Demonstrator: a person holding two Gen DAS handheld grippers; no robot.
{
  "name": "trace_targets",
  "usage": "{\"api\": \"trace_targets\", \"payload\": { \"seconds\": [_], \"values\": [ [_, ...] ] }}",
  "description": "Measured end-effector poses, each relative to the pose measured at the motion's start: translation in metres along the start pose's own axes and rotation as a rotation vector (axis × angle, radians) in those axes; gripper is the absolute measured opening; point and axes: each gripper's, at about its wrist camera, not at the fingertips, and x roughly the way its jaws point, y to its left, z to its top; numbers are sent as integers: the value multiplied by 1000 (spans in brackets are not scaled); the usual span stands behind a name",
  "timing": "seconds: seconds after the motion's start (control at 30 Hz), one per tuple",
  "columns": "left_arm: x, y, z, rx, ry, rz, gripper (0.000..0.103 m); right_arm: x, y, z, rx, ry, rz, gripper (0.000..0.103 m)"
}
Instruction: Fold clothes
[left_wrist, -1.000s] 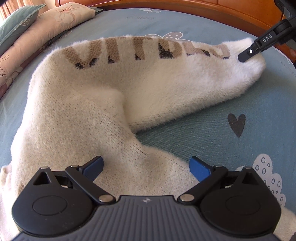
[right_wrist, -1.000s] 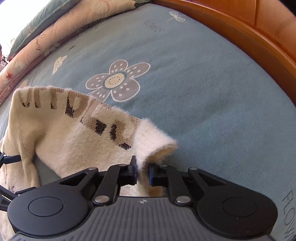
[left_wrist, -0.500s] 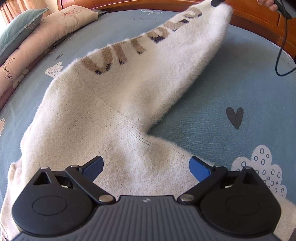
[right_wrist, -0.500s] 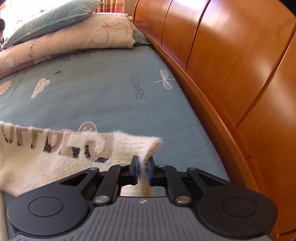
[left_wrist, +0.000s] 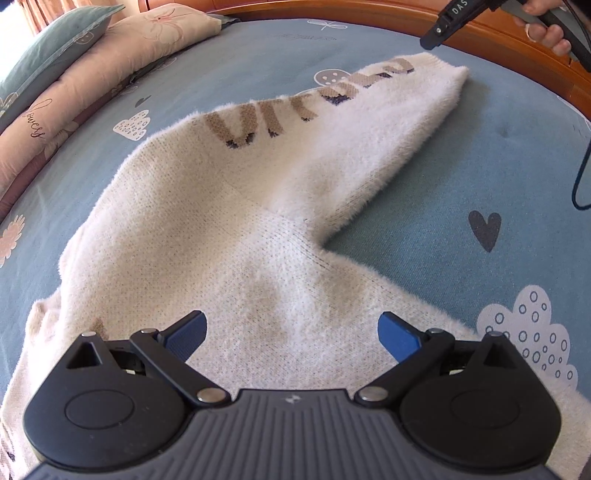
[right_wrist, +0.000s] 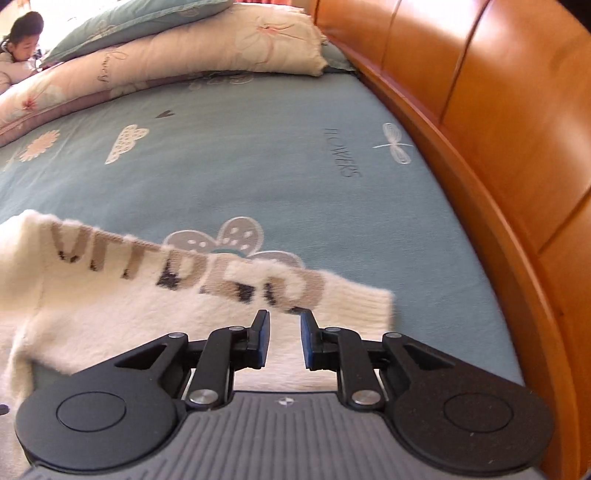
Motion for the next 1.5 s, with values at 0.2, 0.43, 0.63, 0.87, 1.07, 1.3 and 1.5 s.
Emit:
{"api": "trace_targets", "payload": {
  "seconds": [0.2,0.43,0.63,0.87,1.07,1.3,1.5],
  "values": [
    [-6,43,-8,-58,-16,74,99,12,76,11,-25,-2,213,26],
    [-9,102,-21,-106,-54,104,99,31,174,39,-118,20,418,27],
    [1,137,-41,-143,-55,0,99,62,255,54,-216,68,533,27],
    [37,156,-55,-160,-47,-117,99,117,304,51,-289,165,436,27],
    [70,182,-37,-288,-107,-138,102,145,313,66,-273,149,374,22],
    [47,187,-45,-280,-111,-148,102,137,316,85,-311,173,385,35],
    [25,211,-61,-282,-122,-118,102,116,322,99,-372,110,460,38]
  ]
}}
